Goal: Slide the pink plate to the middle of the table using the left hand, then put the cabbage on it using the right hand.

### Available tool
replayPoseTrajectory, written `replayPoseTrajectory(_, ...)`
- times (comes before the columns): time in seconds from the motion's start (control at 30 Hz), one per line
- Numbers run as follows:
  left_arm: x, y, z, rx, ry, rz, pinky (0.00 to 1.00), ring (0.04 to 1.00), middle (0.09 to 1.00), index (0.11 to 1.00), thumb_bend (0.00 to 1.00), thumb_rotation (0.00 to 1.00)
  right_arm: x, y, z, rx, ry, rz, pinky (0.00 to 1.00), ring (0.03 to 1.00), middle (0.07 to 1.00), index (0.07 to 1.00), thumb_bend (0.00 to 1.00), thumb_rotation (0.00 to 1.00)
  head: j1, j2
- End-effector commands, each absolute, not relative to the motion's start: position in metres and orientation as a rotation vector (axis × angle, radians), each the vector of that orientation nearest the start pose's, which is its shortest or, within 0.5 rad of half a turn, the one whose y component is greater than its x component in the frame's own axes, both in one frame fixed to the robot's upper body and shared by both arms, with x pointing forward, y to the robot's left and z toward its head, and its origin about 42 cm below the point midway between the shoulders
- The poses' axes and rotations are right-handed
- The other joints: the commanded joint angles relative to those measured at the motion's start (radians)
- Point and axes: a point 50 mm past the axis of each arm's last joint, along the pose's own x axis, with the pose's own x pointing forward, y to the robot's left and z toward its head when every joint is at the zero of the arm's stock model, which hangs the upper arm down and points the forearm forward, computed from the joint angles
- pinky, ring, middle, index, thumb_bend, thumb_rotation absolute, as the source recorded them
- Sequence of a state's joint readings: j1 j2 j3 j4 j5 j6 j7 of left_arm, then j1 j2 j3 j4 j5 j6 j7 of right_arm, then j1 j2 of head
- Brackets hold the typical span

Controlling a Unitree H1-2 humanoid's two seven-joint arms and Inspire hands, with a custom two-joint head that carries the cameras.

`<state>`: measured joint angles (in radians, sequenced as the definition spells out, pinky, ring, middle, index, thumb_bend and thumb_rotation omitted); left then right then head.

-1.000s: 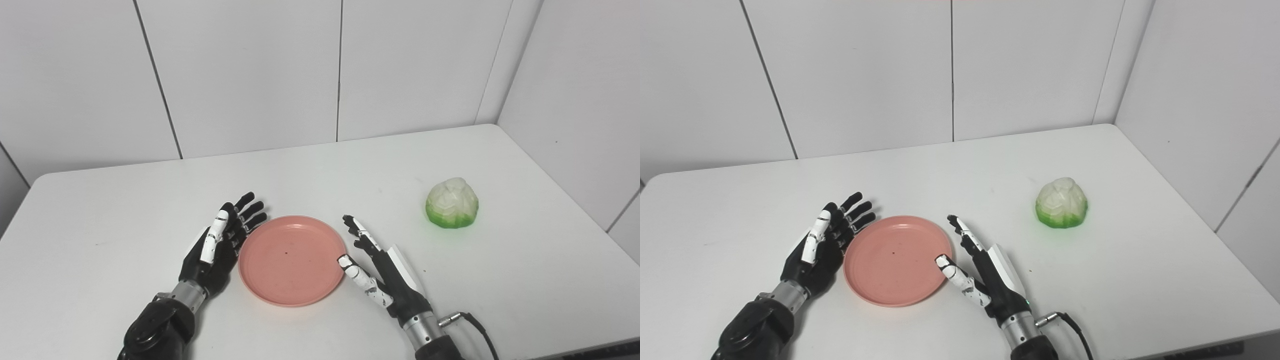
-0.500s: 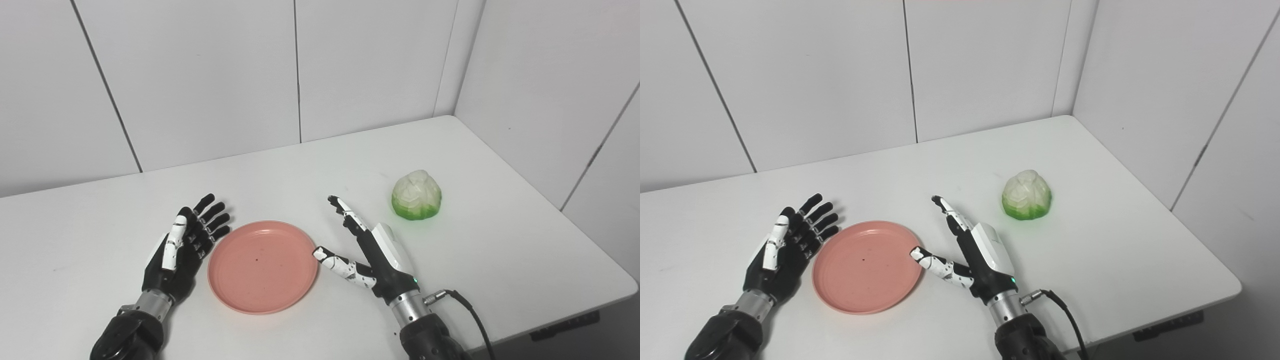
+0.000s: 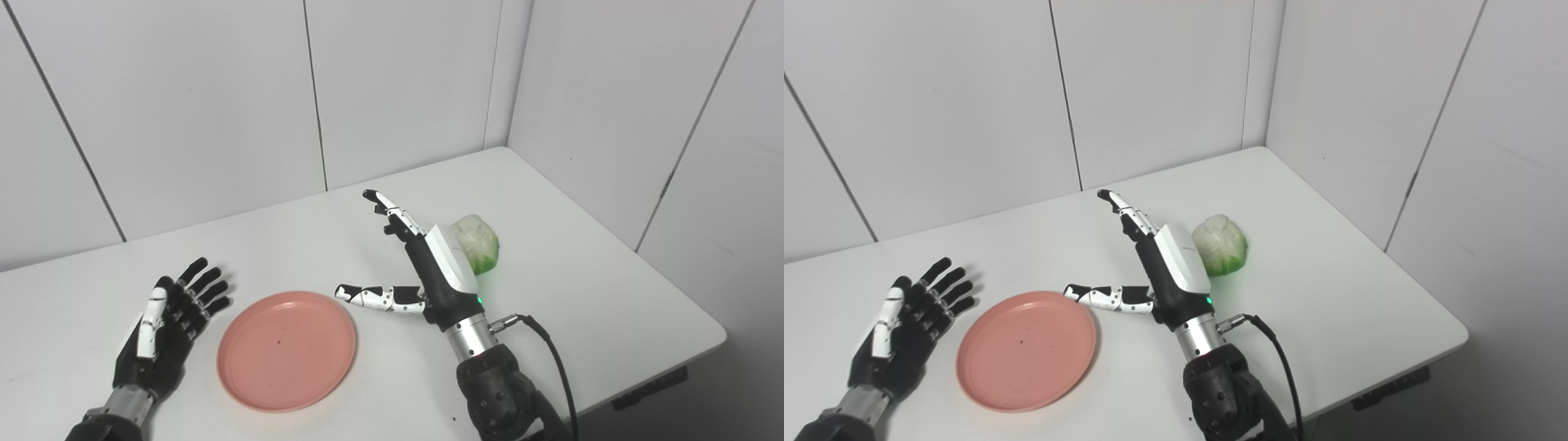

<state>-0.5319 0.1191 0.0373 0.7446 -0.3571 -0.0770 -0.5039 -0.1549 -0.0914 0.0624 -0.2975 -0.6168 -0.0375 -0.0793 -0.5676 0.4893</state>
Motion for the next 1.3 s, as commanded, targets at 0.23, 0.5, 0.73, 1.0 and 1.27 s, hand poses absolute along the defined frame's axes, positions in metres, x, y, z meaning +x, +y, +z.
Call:
replayPoseTrajectory(0.23, 0.399, 0.237, 0.030, -0.272, 0.296, -0.419, 0.81, 0.839, 0.856, 0.845, 0.52, 0.99, 0.312, -0.234, 0.278, -0.827, -0.716, -0.220, 0.82, 0.902, 0.955, 0.966, 1.00, 0.63, -0.013, -0.010)
replayPoseTrajectory(0.5, 0.399, 0.239, 0.029, -0.275, 0.298, -0.428, 0.81, 0.835, 0.853, 0.841, 0.52, 0.98, 0.324, -0.272, 0.295, -0.934, -0.635, -0.286, 0.89, 0.970, 1.000, 1.000, 1.00, 0.70, -0.013, -0.005)
replayPoseTrajectory(0.73, 0.399, 0.237, 0.033, -0.278, 0.290, -0.434, 0.81, 0.839, 0.859, 0.850, 0.52, 0.98, 0.332, -0.299, 0.296, -0.954, -0.544, -0.332, 0.87, 0.968, 1.000, 1.000, 1.00, 0.72, -0.007, 0.011)
replayPoseTrajectory(1.0, 0.399, 0.238, 0.037, -0.275, 0.285, -0.432, 0.82, 0.845, 0.864, 0.857, 0.51, 1.00, 0.339, -0.324, 0.284, -0.955, -0.416, -0.358, 0.81, 0.942, 1.000, 1.000, 1.00, 0.72, -0.005, 0.030)
replayPoseTrajectory(1.27, 0.398, 0.239, 0.040, -0.276, 0.284, -0.431, 0.83, 0.846, 0.863, 0.855, 0.51, 1.00, 0.346, -0.336, 0.271, -0.948, -0.309, -0.364, 0.80, 0.952, 1.000, 1.000, 1.00, 0.73, -0.002, 0.045)
